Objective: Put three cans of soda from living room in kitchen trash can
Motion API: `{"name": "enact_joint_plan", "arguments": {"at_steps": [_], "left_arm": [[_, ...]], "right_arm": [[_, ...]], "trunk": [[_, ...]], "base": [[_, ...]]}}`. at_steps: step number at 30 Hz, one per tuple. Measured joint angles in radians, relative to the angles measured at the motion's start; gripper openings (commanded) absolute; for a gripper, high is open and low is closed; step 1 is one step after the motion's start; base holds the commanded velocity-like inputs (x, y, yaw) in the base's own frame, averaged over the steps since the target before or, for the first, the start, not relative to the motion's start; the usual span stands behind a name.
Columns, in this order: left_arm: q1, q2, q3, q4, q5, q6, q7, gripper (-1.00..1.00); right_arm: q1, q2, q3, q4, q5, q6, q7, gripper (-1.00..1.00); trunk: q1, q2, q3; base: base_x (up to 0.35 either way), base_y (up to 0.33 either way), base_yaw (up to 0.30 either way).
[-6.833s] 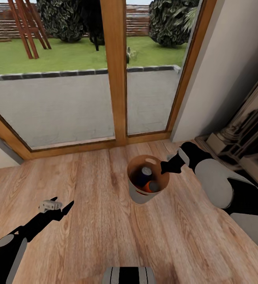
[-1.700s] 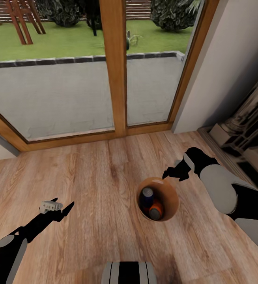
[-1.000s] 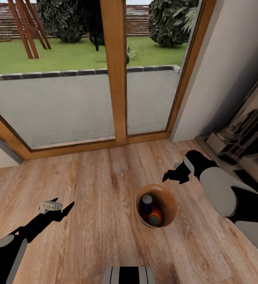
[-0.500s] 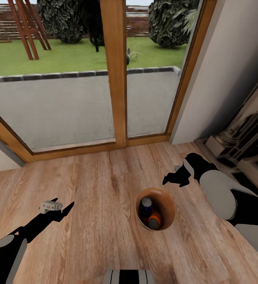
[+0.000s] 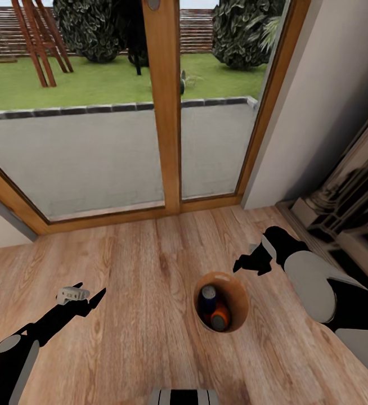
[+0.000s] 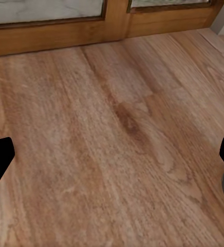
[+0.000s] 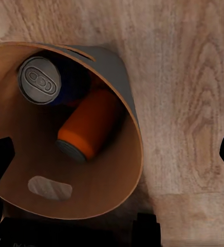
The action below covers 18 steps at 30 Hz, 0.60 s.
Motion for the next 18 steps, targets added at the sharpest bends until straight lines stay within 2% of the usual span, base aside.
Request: {"name": "enact_joint_plan", "arguments": {"at_steps": [5,14,16,18], "left_arm": [[0.0,0.0,0.0,0.0,-0.001,0.0,0.0,1.0],[0.0,0.0,0.0,0.0,-0.002,0.0,0.0,1.0],[0.0,0.0,0.0,0.0,-0.002,0.0,0.0,1.0],[0.0,0.0,0.0,0.0,-0.003,0.0,0.0,1.0]], "right_arm": [[0.012,0.001,0.0,-0.008,0.001,0.0,-0.007,1.0],[0.082,0.003,0.002,-0.072,0.003,-0.031,-0.006,1.0],[0.112,0.005,0.006,-0.124,0.003,-0.037,-0.004,1.0],[0.171,0.008,0.04,-0.224,0.003,-0.042,0.0,1.0]], "trunk": [[-0.019,0.035,0.016],[-0.054,0.098,0.044],[-0.061,0.112,0.05],[-0.069,0.126,0.056]], "base": [[0.0,0.0,0.0],[0.0,0.0,0.0],[0.0,0.0,0.0],[0.0,0.0,0.0]]}}
